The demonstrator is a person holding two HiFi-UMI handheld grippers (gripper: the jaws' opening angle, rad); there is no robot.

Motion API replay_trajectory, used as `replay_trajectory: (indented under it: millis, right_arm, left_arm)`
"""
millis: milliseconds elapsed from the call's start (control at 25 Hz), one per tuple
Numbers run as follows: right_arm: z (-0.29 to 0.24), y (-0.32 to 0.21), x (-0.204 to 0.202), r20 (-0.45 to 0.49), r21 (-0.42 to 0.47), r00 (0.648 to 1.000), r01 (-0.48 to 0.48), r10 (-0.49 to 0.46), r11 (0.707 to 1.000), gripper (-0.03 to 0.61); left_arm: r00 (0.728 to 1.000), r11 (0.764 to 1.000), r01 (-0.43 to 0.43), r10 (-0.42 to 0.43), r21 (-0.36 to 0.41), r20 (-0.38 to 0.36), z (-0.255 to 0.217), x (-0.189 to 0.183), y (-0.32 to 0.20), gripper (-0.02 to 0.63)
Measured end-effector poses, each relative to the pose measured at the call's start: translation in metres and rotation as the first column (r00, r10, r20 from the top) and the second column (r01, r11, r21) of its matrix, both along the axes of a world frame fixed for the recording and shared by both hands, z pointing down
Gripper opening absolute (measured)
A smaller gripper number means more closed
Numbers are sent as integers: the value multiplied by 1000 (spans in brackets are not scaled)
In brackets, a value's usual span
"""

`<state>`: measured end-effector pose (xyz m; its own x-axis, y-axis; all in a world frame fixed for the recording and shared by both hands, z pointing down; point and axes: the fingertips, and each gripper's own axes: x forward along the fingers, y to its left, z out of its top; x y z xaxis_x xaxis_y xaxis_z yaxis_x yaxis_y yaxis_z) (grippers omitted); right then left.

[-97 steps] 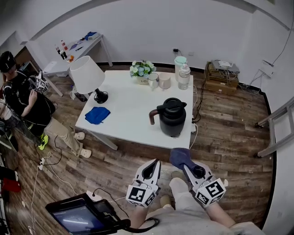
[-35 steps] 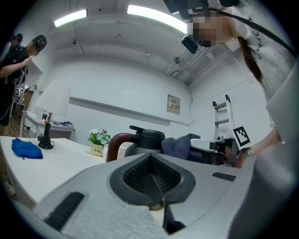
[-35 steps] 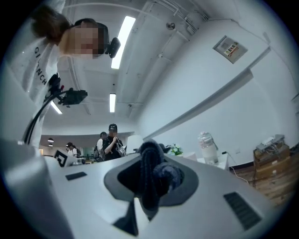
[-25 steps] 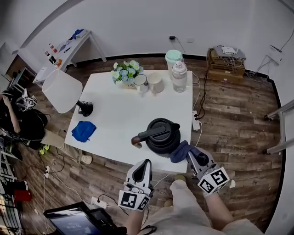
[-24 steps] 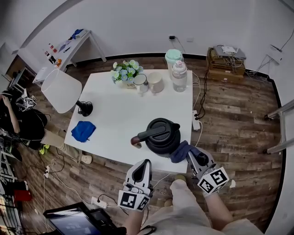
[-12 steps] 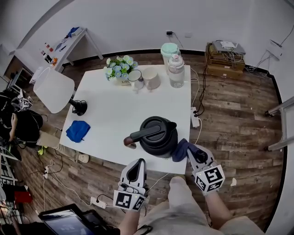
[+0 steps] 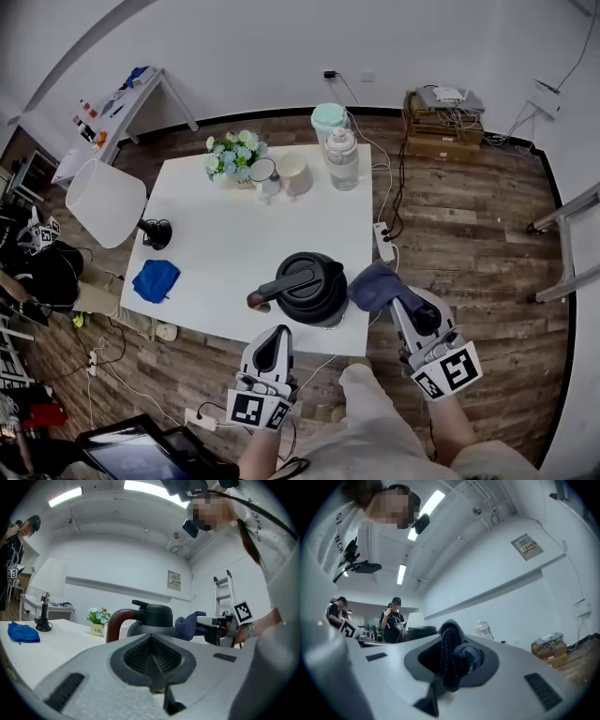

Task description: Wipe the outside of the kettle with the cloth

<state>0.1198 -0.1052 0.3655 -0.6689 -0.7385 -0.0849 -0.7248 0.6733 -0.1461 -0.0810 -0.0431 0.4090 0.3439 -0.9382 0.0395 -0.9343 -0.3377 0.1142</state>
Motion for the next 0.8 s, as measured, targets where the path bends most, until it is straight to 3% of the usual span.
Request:
replay_trajectory:
  millis: [160, 440, 800]
  right_arm:
    - [-15, -5, -16, 47, -3, 998, 49, -49, 999, 63]
    - [50, -29, -29, -61, -121, 997, 46, -54, 992, 63]
    - [118, -41, -42, -224, -169, 967, 81, -118, 982, 63]
  left_arm:
    - [1000, 1000, 2, -2, -5, -6, -4, 2, 1, 8]
    - [999, 999, 32, -32, -32, -7, 10, -2, 3, 8]
    - [996, 996, 83, -84, -22, -30, 31, -15, -2, 8]
